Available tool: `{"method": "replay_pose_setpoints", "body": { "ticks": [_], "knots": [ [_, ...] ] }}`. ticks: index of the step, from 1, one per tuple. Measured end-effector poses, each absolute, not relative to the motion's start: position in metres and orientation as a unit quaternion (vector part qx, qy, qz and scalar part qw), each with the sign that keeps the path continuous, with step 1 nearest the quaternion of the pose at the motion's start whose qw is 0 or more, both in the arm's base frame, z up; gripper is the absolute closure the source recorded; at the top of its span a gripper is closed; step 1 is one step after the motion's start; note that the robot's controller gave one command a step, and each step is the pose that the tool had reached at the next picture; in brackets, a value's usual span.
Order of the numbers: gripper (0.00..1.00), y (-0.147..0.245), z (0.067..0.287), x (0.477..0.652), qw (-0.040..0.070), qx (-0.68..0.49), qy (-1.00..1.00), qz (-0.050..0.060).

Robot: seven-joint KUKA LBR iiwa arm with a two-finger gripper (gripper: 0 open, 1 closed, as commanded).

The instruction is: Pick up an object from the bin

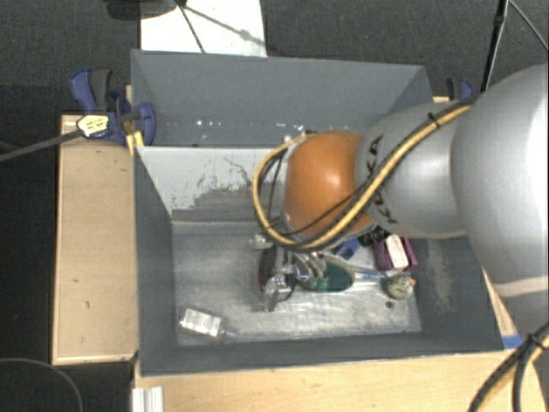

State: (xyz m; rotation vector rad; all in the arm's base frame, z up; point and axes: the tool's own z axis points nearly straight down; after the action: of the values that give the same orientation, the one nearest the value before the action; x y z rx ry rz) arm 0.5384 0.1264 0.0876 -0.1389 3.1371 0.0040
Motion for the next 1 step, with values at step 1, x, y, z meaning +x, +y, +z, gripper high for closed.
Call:
{"method": "replay_pose_setpoints", "body": {
  "ticks": [1],
  "knots": [
    [0.0, 0.0878, 0.0738, 0.5059, 0.008, -0.112, 0.994, 0.004]
  ]
}}
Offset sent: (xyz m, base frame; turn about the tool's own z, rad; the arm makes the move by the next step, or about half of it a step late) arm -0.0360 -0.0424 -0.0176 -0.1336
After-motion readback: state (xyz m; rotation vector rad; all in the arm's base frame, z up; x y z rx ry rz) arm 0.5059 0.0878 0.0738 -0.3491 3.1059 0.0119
